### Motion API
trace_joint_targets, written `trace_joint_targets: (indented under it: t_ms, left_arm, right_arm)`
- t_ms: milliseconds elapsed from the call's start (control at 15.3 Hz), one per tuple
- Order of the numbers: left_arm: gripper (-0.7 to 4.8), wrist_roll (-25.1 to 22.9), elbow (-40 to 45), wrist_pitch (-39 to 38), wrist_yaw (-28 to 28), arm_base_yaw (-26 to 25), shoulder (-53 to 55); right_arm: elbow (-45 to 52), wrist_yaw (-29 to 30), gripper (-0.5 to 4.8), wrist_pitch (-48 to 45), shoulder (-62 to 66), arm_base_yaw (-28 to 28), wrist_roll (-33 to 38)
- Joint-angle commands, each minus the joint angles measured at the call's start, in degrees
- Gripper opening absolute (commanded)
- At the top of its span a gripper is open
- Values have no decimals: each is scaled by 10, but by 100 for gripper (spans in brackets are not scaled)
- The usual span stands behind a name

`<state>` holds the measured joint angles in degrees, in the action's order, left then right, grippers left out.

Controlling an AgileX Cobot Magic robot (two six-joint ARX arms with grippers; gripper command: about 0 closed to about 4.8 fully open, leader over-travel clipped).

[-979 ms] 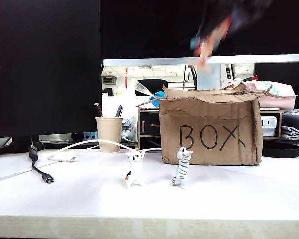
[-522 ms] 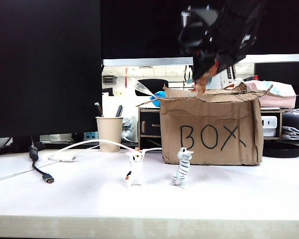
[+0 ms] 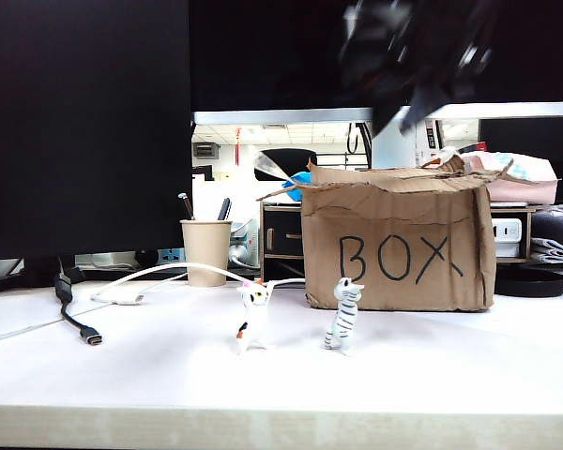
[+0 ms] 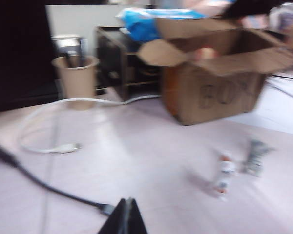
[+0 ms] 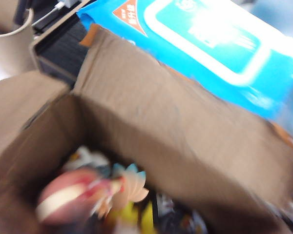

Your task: Put the doll that is least similar in size compared to the others into the paper box.

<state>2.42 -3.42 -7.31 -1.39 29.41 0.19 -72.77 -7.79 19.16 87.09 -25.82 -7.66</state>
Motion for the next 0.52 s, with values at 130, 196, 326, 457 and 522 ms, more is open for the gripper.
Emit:
trace_joint_targets:
  t_ms: [130,196,326,457,522]
  left_arm:
    - [-5,-1,-1,5,-1,-118,0]
    - [-5,-1,-1,5,0,-158,0]
    - [-5,-1,-1,5,3,-182,0]
    - [-5,-1,-1,5,-1,-188,0]
    - [-5,-1,-1,5,-1,-194,0]
  right_arm:
    - [-5,-3,-5,121,-151,-2,63]
    - [1,-3,-5,164,-208,-11,80]
    - [45,-5,-5,188,-332,-54,119]
    - [130,-54,-5,183,-496,-154,216]
    - [160,-79,-5,179,-549,-197,239]
